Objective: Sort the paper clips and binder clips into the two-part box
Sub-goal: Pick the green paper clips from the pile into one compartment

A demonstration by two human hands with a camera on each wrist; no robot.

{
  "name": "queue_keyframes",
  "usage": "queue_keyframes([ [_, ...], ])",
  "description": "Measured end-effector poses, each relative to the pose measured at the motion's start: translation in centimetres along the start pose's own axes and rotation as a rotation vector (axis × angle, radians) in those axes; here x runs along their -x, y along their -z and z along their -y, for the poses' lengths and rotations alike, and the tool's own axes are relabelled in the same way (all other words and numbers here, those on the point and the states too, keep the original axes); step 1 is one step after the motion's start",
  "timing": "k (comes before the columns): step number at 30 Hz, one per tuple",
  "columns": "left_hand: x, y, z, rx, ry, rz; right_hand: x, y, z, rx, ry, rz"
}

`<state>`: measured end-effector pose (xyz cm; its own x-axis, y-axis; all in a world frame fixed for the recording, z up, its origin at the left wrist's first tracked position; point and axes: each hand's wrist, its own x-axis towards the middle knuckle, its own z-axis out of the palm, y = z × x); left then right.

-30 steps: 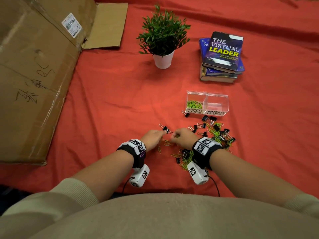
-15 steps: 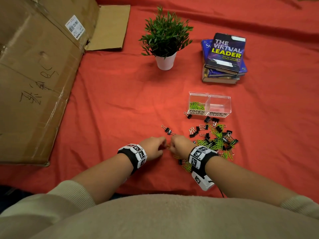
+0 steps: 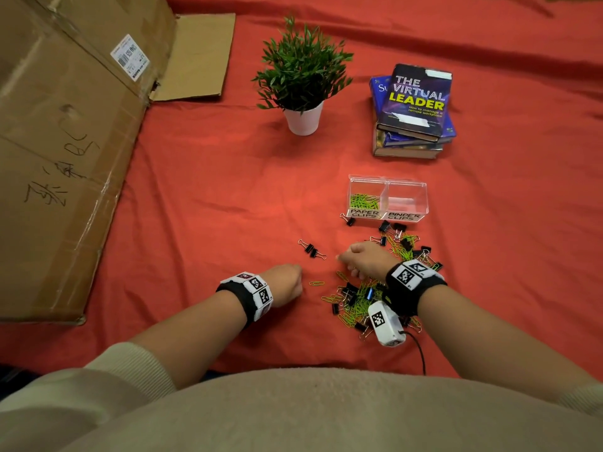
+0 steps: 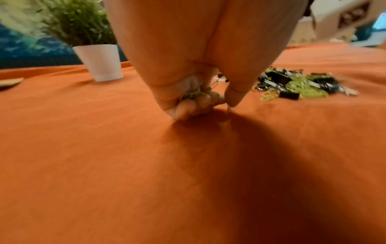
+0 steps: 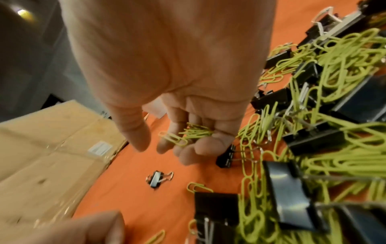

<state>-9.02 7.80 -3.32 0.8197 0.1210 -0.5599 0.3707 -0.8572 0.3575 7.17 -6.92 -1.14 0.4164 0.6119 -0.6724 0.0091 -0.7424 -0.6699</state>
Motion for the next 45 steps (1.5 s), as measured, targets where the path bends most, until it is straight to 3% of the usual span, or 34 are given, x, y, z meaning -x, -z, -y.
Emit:
queue_keyframes([
  [7, -1.1, 1.8, -1.7, 0.455, 0.109, -0.082, -0.2, -1.4, 0.4, 0.721, 0.069, -0.02],
  [12, -1.8, 2.4, -3.1, 0.494, 0.186, -0.065, 0.0, -2.6, 1.0, 0.882, 0.048, 0.033],
  [16, -1.9, 1.6, -3.4, 0.287, 0.112, -0.018, -0.1, -2.6, 1.0, 0.845, 0.031, 0.058],
  [20, -1.9, 0.6, -3.2, 0.099, 0.01, 0.017, -0.4, 0.3, 0.8, 0.465, 0.01, 0.035],
  [24, -2.0, 0.4, -3.2, 0.048, 0.025, 0.031, -0.6, 5.4, 2.6, 0.157, 0.012, -0.024],
  [27, -2.0, 0.4, -3.4, 0.045, 0.009, 0.032, -2.0, 8.3, 4.7, 0.218, 0.083, -0.203],
  [30, -2.1, 0.6, -3.7, 0.077, 0.022, 0.043, -3.8, 9.7, 6.2, 0.443, 0.129, -0.337],
  [36, -4.1, 3.9, -6.0, 0.23, 0.07, -0.053, -5.8, 9.7, 5.8, 0.714, 0.167, -0.246],
  [43, -10.4, 10.3, -9.9, 0.207, -0.028, -0.213, -1.2, 10.6, 2.5, 0.379, 0.295, -0.425],
  [45, -12.3, 11.7, -11.0, 0.184, -0.061, -0.244, 0.5, 9.6, 0.6, 0.372, 0.262, -0.368],
])
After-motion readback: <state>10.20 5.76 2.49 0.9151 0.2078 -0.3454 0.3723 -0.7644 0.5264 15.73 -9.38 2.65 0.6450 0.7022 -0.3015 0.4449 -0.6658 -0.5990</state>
